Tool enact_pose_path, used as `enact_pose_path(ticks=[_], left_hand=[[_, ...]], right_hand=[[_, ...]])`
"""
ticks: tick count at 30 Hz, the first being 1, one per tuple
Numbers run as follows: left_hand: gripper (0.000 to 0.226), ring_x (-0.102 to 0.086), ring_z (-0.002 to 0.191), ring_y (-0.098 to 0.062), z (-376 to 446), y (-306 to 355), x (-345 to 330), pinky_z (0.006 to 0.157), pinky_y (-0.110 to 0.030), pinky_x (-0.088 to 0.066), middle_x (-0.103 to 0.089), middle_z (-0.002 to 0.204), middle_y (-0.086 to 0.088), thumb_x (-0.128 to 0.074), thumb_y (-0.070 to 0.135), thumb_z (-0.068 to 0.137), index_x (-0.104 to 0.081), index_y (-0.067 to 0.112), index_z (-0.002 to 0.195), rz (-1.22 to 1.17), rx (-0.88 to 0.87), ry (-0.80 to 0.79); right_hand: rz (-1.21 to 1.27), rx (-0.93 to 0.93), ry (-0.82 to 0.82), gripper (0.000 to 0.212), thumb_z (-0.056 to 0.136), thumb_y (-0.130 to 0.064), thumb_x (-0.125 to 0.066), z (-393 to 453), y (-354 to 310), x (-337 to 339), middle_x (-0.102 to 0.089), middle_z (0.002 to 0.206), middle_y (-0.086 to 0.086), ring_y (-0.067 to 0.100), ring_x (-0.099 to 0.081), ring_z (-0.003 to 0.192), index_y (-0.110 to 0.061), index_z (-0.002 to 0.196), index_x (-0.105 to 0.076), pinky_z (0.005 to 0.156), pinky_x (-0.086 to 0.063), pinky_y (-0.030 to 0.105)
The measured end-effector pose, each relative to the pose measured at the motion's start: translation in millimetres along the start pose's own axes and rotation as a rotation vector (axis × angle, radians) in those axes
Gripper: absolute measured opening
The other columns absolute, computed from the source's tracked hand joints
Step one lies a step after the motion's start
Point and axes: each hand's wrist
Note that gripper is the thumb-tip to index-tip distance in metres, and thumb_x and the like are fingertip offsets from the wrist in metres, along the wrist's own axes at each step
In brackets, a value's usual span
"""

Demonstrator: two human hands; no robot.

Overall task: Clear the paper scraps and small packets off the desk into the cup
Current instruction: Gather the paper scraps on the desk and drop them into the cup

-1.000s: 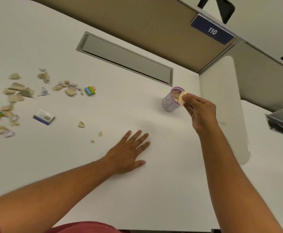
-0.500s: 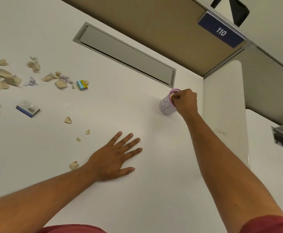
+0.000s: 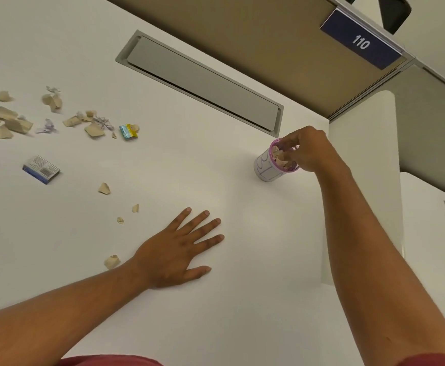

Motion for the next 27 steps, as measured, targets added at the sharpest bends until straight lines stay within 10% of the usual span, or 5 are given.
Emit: enact_pose_path(ticks=[14, 18, 22, 24, 27], left_hand=[[0.072, 0.008, 0.166, -0.024, -2, 1, 6, 0.132, -0.053, 0.003, 0.002, 0.18, 0.004, -0.022, 0.07, 0.108, -0.009, 0.036, 0.17, -0.031, -0.013, -0.057], [0.075, 0.021, 0.164, -0.023, 1, 2, 21, 0.132, -0.051, 0.014, 0.016, 0.178, 0.004, -0.022, 0.07, 0.108, 0.001, 0.035, 0.17, -0.065, -0.017, -0.182], [0.065, -0.023, 0.162, -0.017, -10, -18, 58, 0.133, -0.041, -0.02, -0.025, 0.177, 0.0, -0.043, 0.055, 0.109, -0.034, 0.026, 0.166, -0.451, 0.059, -0.14], [0.047, -0.063, 0.132, -0.02, -33, -34, 74, 0.11, -0.037, -0.049, -0.067, 0.144, -0.002, -0.051, 0.045, 0.105, -0.066, 0.02, 0.141, -0.444, 0.116, 0.118], [0.03, -0.075, 0.09, -0.027, -82, -63, 78, 0.082, -0.035, -0.052, -0.08, 0.1, -0.002, -0.055, 0.029, 0.1, -0.08, 0.013, 0.106, -0.246, 0.262, 0.474]], right_hand=[[-0.038, 0.039, 0.237, 0.02, 0.09, -0.007, -0.067, -14, 6, -25, -0.077, 0.104, 0.015, 0.032, -0.069, 0.094, -0.011, 0.104, -0.081, 0.081, -0.057, 0.037], [0.23, 0.141, 0.447, 0.011, 0.092, -0.011, -0.069, -62, -21, -34, -0.075, 0.092, 0.0, 0.01, -0.067, 0.077, -0.016, 0.095, -0.078, 0.072, -0.05, 0.012], [0.463, 0.25, 0.206, 0.014, 0.091, -0.004, -0.071, -117, -64, -96, -0.075, 0.092, -0.002, 0.013, -0.069, 0.073, -0.015, 0.096, -0.079, 0.073, -0.056, 0.023], [0.459, 0.29, 0.111, 0.016, 0.092, -0.003, -0.07, -136, -82, -131, -0.076, 0.095, -0.001, 0.017, -0.07, 0.076, -0.016, 0.097, -0.079, 0.073, -0.057, 0.029], [0.457, 0.383, 0.011, 0.019, 0.094, -0.002, -0.066, -155, -113, -172, -0.075, 0.105, 0.001, 0.017, -0.071, 0.088, -0.014, 0.103, -0.078, 0.084, -0.058, 0.035]])
Point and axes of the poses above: each hand's wrist, its own z-axis towards the middle knuckle, its own x-axis out of the back of the hand, y = z × x
